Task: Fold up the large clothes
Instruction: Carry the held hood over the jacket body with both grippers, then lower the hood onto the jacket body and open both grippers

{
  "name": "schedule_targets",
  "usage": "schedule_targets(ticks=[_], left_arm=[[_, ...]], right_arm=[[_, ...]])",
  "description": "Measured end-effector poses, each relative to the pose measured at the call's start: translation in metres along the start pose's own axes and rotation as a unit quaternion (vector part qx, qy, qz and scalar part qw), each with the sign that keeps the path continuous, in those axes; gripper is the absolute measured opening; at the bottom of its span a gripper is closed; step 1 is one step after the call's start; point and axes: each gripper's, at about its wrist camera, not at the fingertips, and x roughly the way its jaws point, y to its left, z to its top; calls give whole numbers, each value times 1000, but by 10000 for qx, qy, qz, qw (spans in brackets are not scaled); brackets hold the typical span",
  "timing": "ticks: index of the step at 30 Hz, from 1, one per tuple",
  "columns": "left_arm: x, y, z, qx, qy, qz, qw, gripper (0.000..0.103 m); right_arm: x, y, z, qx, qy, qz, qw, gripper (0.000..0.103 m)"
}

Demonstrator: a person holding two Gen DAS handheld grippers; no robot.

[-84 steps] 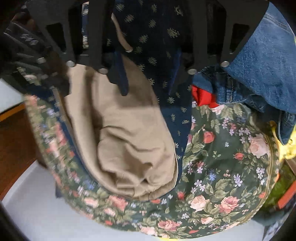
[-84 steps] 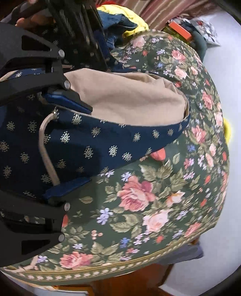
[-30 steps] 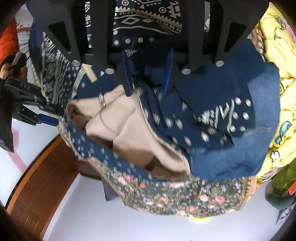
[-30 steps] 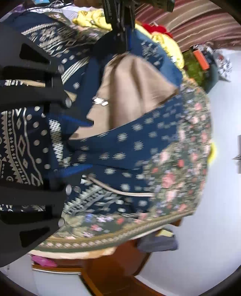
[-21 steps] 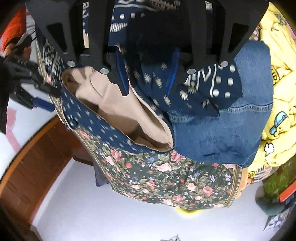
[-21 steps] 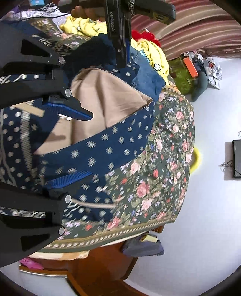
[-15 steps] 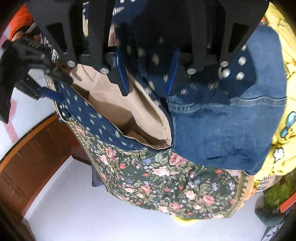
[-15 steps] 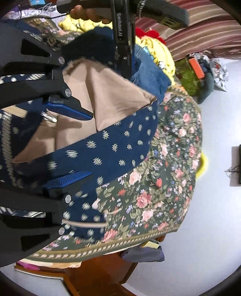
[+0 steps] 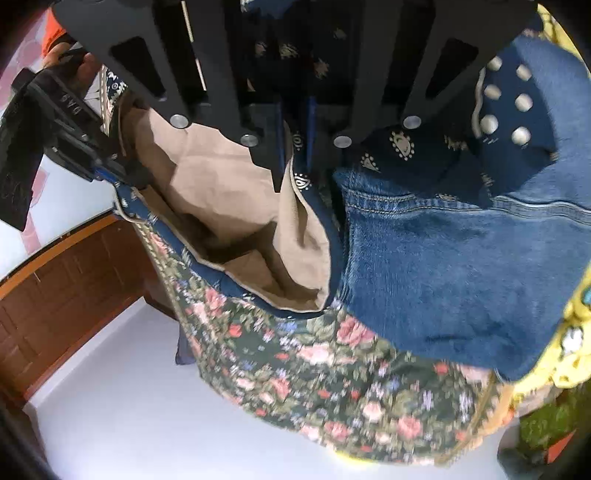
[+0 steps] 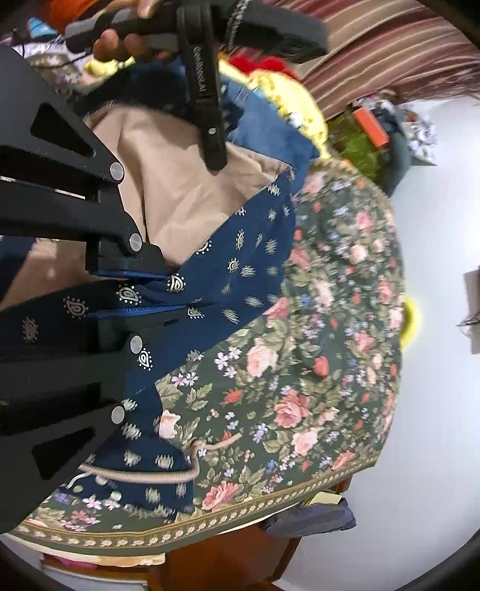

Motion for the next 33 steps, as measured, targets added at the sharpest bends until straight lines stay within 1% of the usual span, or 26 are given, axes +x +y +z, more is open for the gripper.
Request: schedule_targets(ticks=[2,3,5,8,11,13,15,18,23,25,28,29,31,33], left_arm=[[-17,-14,-6,247,-113,10,9996,6],[-24,-21,-8,340,-163,-37,9993,6],[-46,-41,-16,693,-336,-138,9969,6],[-76,-75,-33,1362,-635,-124,9886,6],[-92,-98,-54,1784,-691,-185,9813,6],[-98,-105,-72,2006,-674,-184,9772,6],[-101,-106,-89,2102,-611,-142,9757,6],[-97,-97,-112,2105,-343,-318,9765,6],[-82,-83,-151,2171,61,-294,9757,6],[-75,-79,-168,2207,212,-217,9749,6],[-68,-79,-192,2363,377,8,9709,8],[-66,-77,-198,2392,410,66,9701,10],[-63,-71,-209,2382,501,159,9698,16],[-61,-62,-216,2272,540,219,9721,28]], right_arm=[[-17,3,-1,-41,-100,26,9999,10],[-27,5,-3,-67,-148,56,9999,10],[-47,7,-8,-68,-244,56,9997,10],[-71,5,-17,-59,-319,68,9995,9],[-94,5,-32,-37,-367,57,9993,9],[-104,5,-43,-26,-347,61,9994,9],[-112,5,-54,-19,-316,40,9995,9],[-116,5,-73,23,-189,62,9998,9],[-105,4,-109,94,233,39,9997,9],[-97,2,-122,170,396,-7,9991,9],[-87,-6,-141,355,587,-80,9976,9],[-83,-9,-146,414,649,-157,9969,9],[-80,-13,-154,426,727,-338,9959,9],[-80,-14,-160,393,722,-461,9955,9]])
